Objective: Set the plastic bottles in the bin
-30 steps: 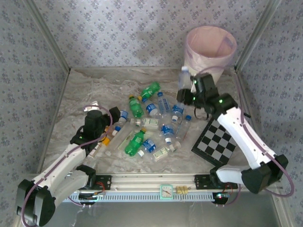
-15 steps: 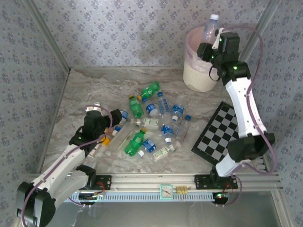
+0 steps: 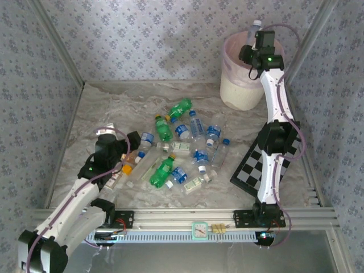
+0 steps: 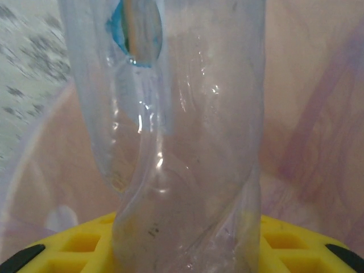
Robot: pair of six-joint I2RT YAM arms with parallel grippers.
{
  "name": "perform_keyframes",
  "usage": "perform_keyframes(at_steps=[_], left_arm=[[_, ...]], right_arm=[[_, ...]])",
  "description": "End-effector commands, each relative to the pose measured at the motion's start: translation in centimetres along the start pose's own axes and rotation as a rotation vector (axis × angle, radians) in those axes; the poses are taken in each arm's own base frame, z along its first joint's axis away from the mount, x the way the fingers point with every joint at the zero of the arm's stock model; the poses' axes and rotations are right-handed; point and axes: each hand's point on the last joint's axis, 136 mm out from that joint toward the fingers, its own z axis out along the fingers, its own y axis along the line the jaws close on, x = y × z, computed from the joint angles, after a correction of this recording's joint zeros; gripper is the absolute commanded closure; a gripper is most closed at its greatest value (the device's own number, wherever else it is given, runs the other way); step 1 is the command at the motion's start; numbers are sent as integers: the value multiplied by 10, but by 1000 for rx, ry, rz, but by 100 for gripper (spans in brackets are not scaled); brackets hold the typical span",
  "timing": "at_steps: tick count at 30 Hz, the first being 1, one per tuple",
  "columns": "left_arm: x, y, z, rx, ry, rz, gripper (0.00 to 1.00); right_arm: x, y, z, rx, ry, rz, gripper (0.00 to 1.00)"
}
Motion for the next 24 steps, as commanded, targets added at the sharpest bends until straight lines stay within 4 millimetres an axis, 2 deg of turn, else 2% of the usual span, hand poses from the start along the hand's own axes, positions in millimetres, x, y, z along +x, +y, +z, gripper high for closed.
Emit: perform_keyframes(at_steps=[1,4,8,12,15,20,24], left_arm=[[-12,8,-10,-34,-38,4,0],[-13,15,-12,-47,-55,-9,0],[-16,21,-14,-64,-76,-17,0],[-19,23,-14,-69,-83,-21,0],[-17,24,-13,-75,-77,-22,0],[-11,31,-13,-102,-48,-45,0],[-4,35,-16,-120,-19,-54,0]], right_arm=[[0,-7,-3,25,15,2,53],[4,-8,2,23,24,6,49],[-1,-6,-1,12,8,6,36],[-15,-1,-11,0,-33,4,14],[-33,4,-29,-16,-84,-3,0],[-58,20,-73,-34,-158,-35,0],[-59,41,-104,-64,-178,-79,0]])
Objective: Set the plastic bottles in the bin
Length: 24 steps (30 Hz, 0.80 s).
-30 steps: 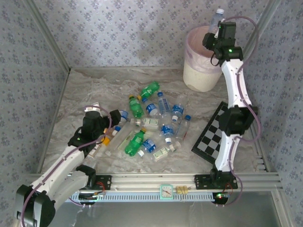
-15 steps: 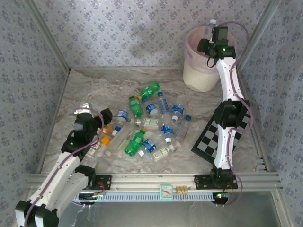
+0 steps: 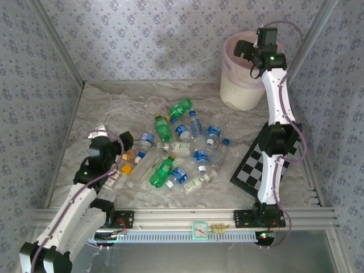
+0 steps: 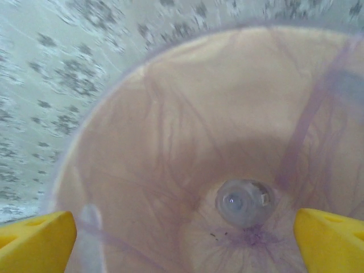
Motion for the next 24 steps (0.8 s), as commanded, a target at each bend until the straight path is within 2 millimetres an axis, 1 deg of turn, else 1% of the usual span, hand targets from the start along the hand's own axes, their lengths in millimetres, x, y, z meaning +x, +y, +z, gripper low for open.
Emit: perform_keyframes(at_steps=[1,4,7,10,11,13,15,18,20,24], left_arm=[[3,12,-5,-55,18,-9,0],[8,27,-8,-132,31,-43,0],[15,33,-8,-153,44,-117,0],[22,41,-5,-191,43,-201,0],[24,43,-4,-204,46,-225,0],[26,45,-1,-221,53,-258,0],[28,45,2,-242,71,-289,0],[31,47,9,-297,103,-339,0],[34,50,14,-347,130,-362,0],[42,54,25,-413,178,-409,0]], right_arm=[[-34,33,-67,-55,-104,-62,0],[-21,56,-89,-83,-94,-122,0],[0,83,-111,-116,-79,-190,0],[29,109,-129,-175,-58,-236,0],[44,117,-135,-196,-38,-252,0],[61,133,-147,-243,-40,-263,0],[87,143,-150,-282,-16,-271,0],[122,154,-155,-328,23,-266,0],[145,155,-153,-320,59,-260,0],[181,152,-153,-300,119,-238,0]])
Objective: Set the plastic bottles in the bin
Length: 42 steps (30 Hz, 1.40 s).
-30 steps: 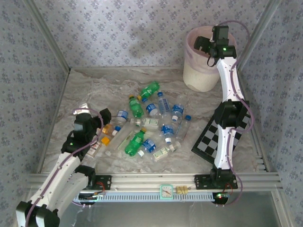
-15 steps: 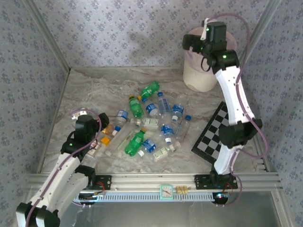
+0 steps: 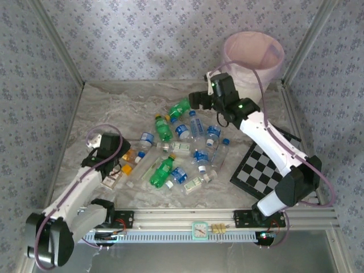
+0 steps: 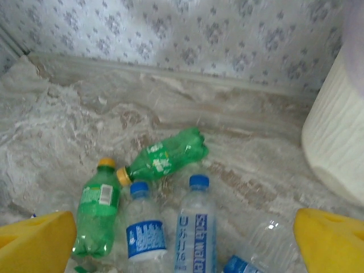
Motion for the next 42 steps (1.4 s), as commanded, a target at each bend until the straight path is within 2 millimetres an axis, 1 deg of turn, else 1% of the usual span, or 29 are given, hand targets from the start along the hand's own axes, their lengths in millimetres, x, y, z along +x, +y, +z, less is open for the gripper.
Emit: perform_keyframes(at_steps=[1,5,7,9,13,16,20,23,30,32,36,39,41,42], left_arm=[[-8,-3,3,-41,2,-106,0],[-2,-6,16,-39,51,-164,0],[3,-5,22,-56,75,-193,0],[7,-4,28,-70,104,-214,0],[9,-12,40,-81,129,-196,0],[16,-14,50,-96,165,-196,1],[24,-7,58,-132,185,-212,1],[25,-3,62,-129,165,-246,5],[18,1,64,-154,118,-251,17],[17,2,65,-164,112,-244,19],[22,6,71,-184,126,-237,20],[26,7,75,-194,141,-232,28],[26,8,74,-198,136,-235,35],[24,8,73,-195,130,-237,37]], right_arm=[[-1,2,-12,8,-56,72,0],[26,4,-8,8,-11,115,0],[35,4,-6,10,10,129,0],[43,4,-7,20,30,135,0],[55,1,-11,55,31,127,0],[64,1,-10,53,28,152,0],[66,2,-6,41,28,148,0],[66,5,-3,31,35,127,0],[71,9,5,22,50,128,0],[73,9,5,24,51,130,0],[74,8,4,36,50,130,0],[73,9,4,36,47,129,0],[73,9,5,34,46,127,0],[73,10,5,31,45,124,0]])
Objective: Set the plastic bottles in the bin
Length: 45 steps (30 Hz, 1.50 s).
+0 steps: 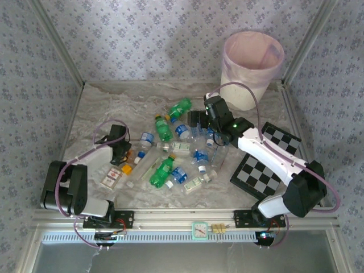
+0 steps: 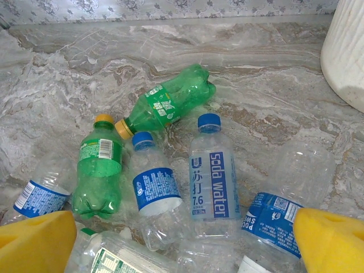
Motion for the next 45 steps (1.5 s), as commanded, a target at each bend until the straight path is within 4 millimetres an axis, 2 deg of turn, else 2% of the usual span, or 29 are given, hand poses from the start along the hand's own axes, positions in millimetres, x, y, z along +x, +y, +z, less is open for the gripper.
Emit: perform_keyframes(at_steps=[1,4,7,8,9,13,17,25,26,27,32,37,41,45], left_arm=[[-10,-1,-4,5,-37,-28,39],[-22,-6,-17,36,-91,-33,42],[-38,-18,-36,95,-152,-23,43],[-43,-24,-44,121,-168,-17,43],[-46,-31,-51,151,-177,-10,44],[-55,-76,-84,357,-177,40,44],[-52,-115,-116,551,-141,90,46],[-27,-164,-163,869,-61,218,46],[-23,-168,-168,899,-52,231,46],[-18,-170,-171,921,-42,244,46],[-4,-174,-179,960,-16,274,45],[2,-171,-178,958,3,269,46],[5,-168,-177,955,9,268,46],[5,-168,-177,953,8,265,45]], right_arm=[[-2,1,2,5,-16,1,0],[-5,11,5,-42,-27,-10,0],[-9,32,10,-148,-37,-20,0],[-3,38,14,-191,-24,-25,0],[3,44,17,-231,-13,-33,0],[7,89,15,-493,-15,-46,0],[13,125,5,-665,-4,-74,0],[37,182,-5,-835,54,-140,0],[47,187,-1,-847,82,-139,0],[38,196,-4,-867,66,-143,1],[48,215,4,-909,114,-132,5],[54,215,16,-883,136,-133,14],[57,214,19,-875,149,-134,24],[61,217,20,-887,161,-129,30]])
